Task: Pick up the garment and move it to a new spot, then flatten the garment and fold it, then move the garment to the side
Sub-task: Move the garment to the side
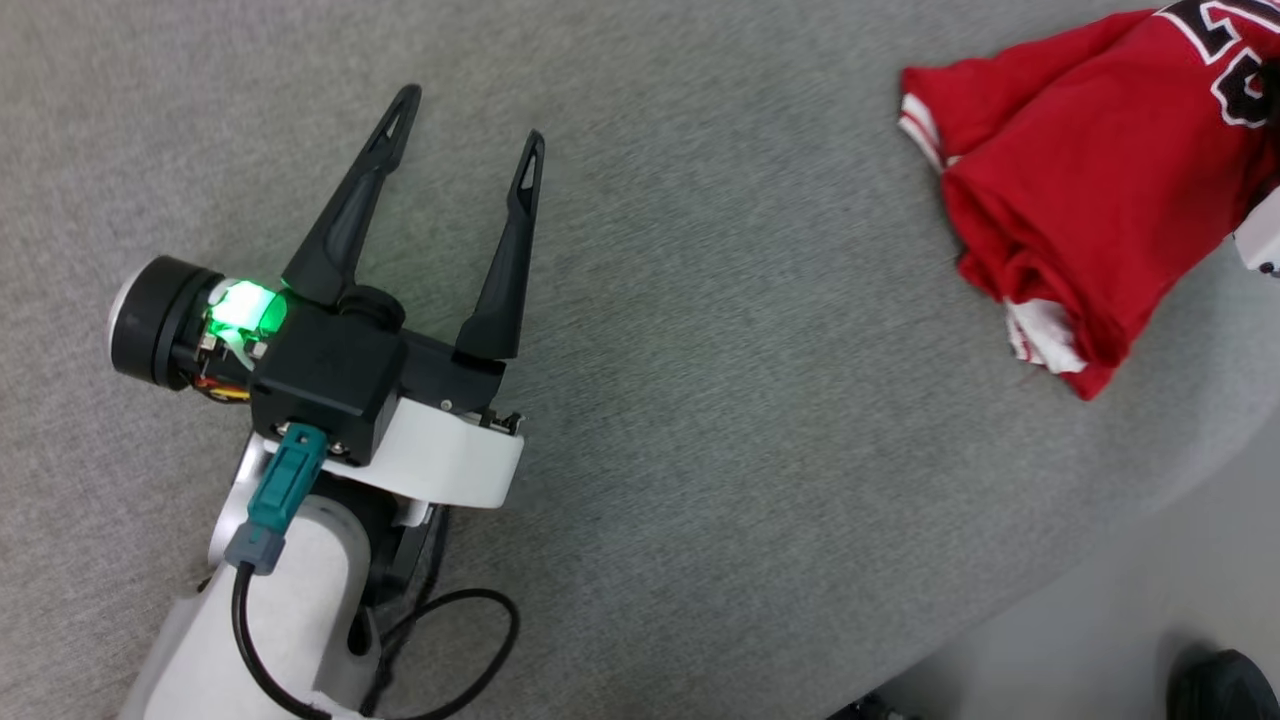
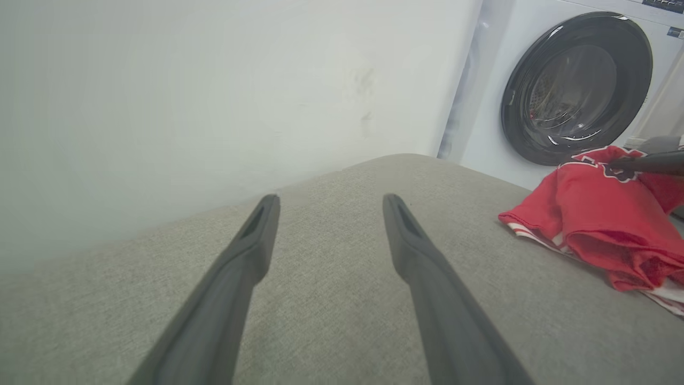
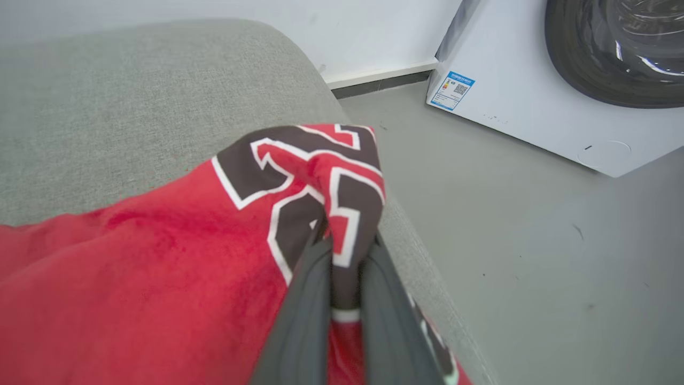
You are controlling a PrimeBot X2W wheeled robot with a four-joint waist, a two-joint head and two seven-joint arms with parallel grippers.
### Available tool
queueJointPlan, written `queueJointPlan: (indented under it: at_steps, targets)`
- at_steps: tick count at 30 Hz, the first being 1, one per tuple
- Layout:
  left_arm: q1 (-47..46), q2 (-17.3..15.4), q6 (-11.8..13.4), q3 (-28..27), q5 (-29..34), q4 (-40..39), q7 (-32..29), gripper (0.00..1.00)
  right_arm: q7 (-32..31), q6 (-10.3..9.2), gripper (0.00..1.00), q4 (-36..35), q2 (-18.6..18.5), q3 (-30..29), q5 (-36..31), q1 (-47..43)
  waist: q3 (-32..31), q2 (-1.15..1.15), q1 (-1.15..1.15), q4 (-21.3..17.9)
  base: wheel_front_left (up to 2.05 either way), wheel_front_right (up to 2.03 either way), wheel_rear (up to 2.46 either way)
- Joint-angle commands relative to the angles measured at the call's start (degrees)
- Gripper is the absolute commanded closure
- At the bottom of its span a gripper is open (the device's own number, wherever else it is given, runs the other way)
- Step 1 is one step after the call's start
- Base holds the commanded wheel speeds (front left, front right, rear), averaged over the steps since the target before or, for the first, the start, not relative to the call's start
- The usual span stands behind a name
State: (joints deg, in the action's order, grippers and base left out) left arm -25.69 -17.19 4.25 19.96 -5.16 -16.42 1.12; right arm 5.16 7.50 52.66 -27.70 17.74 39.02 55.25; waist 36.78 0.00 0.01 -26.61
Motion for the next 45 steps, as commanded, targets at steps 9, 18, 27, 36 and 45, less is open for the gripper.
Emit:
queueJointPlan:
  at_steps: [9,18,27,36,45]
  targets:
    - [-1.94,0.48,-0.64,1.80,0.39,-0.11,0.08,0.00,5.12,-0.03,0.41,12.48,0.93,-1.23,-1.10,3.88,2.78,0.00,-0.01,2.56,0.00,0.00,0.00]
    - [-0.25,1.66,0.30,2.06,-1.10,2.40,3.03,0.00,9.78,-0.03,0.00,18.07,-2.94,-2.65,-5.53,5.12,-1.83,0.00,-0.01,4.57,0.00,0.00,0.00]
    - [5.54,4.16,2.87,1.04,-4.37,7.32,8.56,0.00,9.98,-0.02,0.00,5.58,-5.15,-13.01,-13.43,-5.61,-12.05,0.00,-0.01,8.97,0.00,0.00,0.00]
    - [14.03,6.30,5.40,-1.66,-9.38,12.85,12.17,0.00,9.99,-0.02,0.00,-9.65,3.52,-22.29,-22.14,-25.68,-22.02,0.00,-0.01,13.29,0.00,0.00,0.00]
    - [19.79,6.79,5.53,-3.60,-11.86,17.48,13.68,0.00,9.65,-0.02,0.00,-21.37,12.63,-21.55,-26.45,-38.38,-28.74,0.00,-0.01,17.97,0.00,0.00,0.00]
